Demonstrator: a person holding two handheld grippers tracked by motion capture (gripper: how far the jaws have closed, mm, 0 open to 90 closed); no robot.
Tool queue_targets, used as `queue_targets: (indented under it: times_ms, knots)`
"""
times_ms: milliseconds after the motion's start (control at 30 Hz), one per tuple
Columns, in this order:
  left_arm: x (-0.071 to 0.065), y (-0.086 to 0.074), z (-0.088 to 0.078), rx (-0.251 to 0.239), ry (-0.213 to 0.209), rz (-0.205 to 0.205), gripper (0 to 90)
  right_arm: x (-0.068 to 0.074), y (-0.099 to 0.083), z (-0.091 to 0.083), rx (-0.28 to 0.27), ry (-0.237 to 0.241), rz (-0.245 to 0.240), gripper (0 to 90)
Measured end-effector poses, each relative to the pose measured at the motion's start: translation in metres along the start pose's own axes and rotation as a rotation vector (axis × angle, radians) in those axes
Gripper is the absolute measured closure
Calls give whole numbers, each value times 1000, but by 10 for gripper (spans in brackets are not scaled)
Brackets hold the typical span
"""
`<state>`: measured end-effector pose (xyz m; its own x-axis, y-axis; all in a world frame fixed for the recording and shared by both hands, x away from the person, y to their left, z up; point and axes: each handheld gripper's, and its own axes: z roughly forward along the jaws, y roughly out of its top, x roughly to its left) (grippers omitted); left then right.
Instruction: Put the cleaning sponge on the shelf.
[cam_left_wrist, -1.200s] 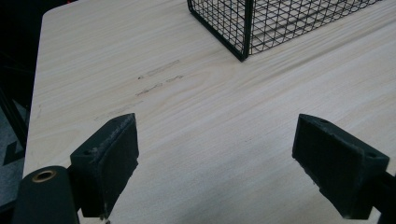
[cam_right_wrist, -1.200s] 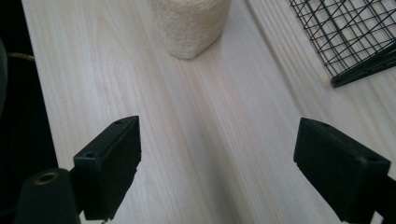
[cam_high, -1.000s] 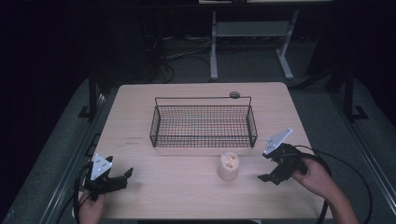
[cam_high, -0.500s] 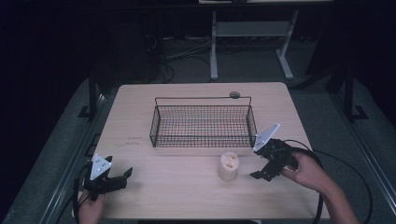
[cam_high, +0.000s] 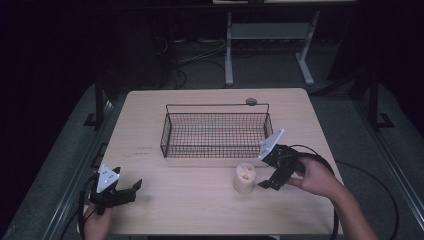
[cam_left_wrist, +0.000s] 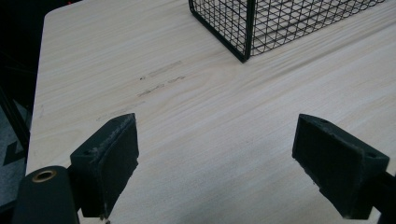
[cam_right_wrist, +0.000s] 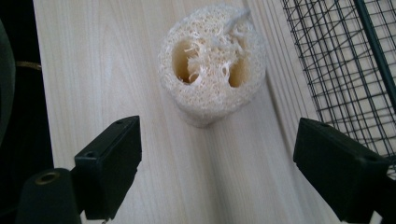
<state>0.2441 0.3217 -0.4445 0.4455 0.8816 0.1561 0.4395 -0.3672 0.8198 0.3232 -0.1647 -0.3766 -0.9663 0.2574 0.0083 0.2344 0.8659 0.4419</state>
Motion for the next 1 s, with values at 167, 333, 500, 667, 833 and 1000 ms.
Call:
queue_targets:
  times_ms: [167,333,500,667,833,1000]
  knots:
    - [1,0,-1,1,1,0,137,-1,9,4,7,8,-20,148]
    - [1,0,-1,0,2,-1,137,-3,15,8,17,10,-29,148]
    - [1,0,-1,-1,1,-1,137,-3,21,10,27,15,-34,148]
    - [1,0,-1,-1,1,-1,137,-2,27,13,32,20,-47,150]
    - [1,0,-1,-1,0,-2,137,-2,31,16,40,24,-55,153]
    - [1,0,-1,-2,0,-3,137,-3,33,20,54,20,-58,153]
